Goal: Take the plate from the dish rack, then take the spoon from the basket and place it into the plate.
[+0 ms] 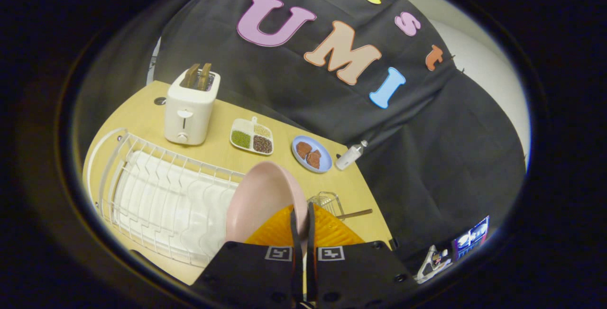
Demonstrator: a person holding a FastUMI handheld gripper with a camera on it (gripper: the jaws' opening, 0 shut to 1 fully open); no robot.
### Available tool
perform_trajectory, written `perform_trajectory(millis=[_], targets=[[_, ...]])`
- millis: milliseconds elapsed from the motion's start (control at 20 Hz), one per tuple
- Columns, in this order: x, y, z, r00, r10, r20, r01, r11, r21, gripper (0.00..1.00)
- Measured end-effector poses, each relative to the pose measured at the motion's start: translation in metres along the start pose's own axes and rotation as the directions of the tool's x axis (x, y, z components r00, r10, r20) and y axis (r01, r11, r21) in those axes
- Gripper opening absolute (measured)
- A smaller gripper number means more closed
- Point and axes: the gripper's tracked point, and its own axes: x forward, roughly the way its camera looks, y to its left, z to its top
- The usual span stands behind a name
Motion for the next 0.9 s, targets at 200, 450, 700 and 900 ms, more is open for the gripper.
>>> perform_trajectory(millis=[200,450,700,900], targets=[[-0.012,-0.038,0.026,0.997,-0.059,0.059,0.054,0.995,0.082,0.05],[-0.021,-0.082,0.024,0.989,-0.136,0.055,0.126,0.98,0.152,0.05],[-0.03,-0.117,0.006,0.981,-0.194,0.022,0.184,0.956,0.229,0.05],[-0.033,-0.138,-0.026,0.981,-0.194,-0.03,0.192,0.917,0.35,0.05]])
